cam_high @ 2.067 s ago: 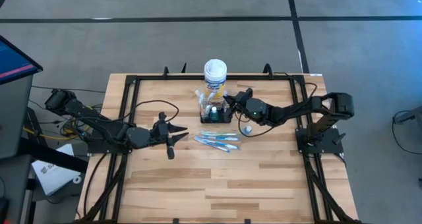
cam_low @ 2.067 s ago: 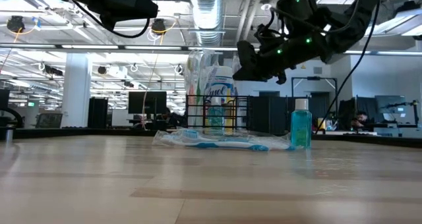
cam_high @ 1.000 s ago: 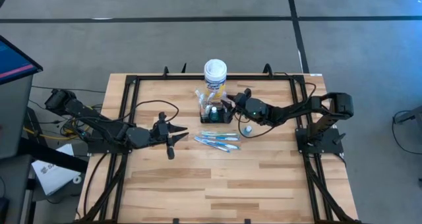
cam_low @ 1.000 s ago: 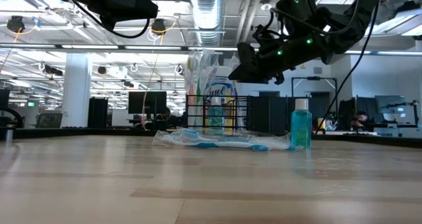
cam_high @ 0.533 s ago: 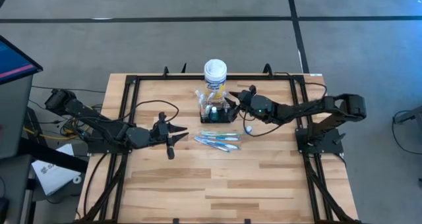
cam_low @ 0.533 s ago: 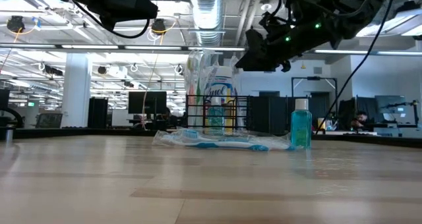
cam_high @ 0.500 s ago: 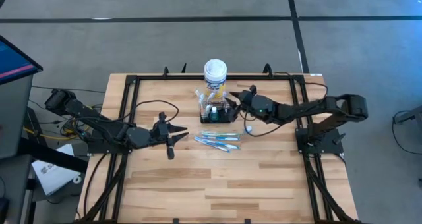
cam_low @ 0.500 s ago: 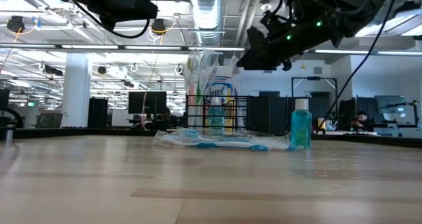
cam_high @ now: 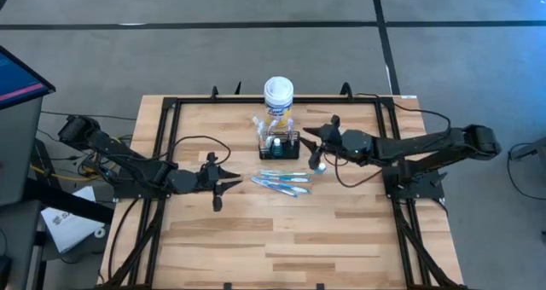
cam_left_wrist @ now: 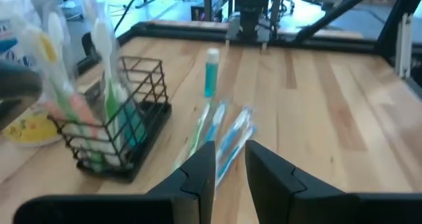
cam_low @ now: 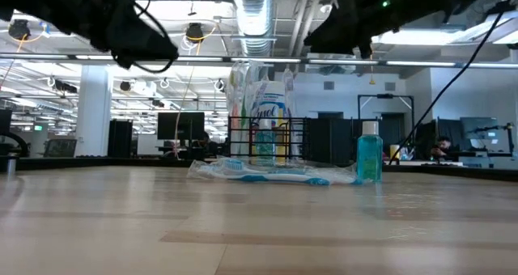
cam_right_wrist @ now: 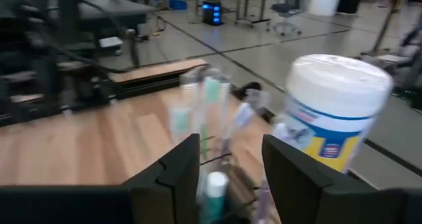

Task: Pick & Place toothbrushing station
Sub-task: Put the blue toothbrush into the black wire organizer

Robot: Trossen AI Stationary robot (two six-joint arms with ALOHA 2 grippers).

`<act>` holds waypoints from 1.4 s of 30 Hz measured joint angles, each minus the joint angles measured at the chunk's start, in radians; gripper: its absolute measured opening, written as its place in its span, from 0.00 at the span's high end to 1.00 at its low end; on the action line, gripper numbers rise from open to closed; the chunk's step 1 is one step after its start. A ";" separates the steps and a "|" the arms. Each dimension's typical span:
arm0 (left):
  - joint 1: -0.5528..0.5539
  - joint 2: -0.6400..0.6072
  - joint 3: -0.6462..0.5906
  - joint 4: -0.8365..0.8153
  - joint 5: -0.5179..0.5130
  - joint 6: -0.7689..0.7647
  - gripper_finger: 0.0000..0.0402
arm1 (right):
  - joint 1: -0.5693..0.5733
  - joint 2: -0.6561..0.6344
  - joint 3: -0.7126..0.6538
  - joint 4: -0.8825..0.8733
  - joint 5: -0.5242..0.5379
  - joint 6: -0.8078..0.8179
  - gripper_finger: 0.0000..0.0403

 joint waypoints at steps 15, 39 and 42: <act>0.048 0.170 -0.103 0.182 0.024 -0.024 0.81 | 0.144 -0.006 0.000 -0.010 0.000 0.000 0.63; 0.238 0.489 -0.102 0.357 0.210 -0.050 0.75 | 0.229 -0.005 0.000 -0.018 0.000 -0.011 0.66; 0.254 0.490 -0.102 0.360 0.211 -0.050 0.68 | 0.229 -0.005 0.000 -0.018 0.000 -0.011 0.66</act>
